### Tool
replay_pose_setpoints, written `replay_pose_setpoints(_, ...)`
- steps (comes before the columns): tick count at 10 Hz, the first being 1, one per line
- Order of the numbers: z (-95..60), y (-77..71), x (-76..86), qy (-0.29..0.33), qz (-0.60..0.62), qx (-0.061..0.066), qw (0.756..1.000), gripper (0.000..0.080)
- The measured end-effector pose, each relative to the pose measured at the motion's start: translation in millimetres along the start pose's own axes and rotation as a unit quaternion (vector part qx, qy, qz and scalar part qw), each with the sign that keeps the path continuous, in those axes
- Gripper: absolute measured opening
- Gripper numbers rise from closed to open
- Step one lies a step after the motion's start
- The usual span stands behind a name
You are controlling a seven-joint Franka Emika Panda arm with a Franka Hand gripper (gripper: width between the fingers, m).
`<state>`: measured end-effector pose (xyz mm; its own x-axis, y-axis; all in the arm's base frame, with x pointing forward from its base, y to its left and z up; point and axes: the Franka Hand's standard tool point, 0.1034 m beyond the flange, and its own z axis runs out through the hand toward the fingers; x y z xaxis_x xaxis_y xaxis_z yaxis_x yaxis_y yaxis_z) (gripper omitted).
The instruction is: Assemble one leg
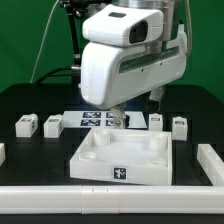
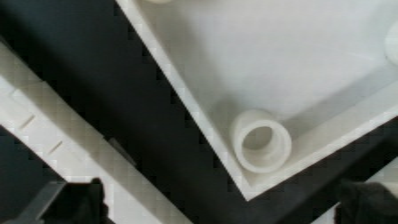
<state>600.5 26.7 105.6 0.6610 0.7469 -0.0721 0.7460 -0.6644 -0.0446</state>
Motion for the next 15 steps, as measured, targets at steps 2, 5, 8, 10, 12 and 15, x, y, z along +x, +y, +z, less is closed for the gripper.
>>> replay_pose_setpoints(2,0.3,0.1,0.2,-0.001,0.000,0.001,1.000,0.0650)
replay_pose_setpoints(5,0.5,0.1,0.2,-0.001,0.000,0.001,1.000,0.0650)
replay_pose_setpoints(8,0.5,0.0,0.2,-0.001,0.000,0.001,1.000,0.0650)
replay_pose_setpoints(10,8.6,-3.6,-2.0,0.012,-0.031,-0.010,0.999,0.0650)
replay_pose_setpoints(12,28.9,-21.7,-18.5,0.012,-0.122,-0.009,0.992,0.0650)
replay_pose_setpoints(15,30.4,-27.4,-23.5,0.013,-0.129,-0.010,0.991,0.0650)
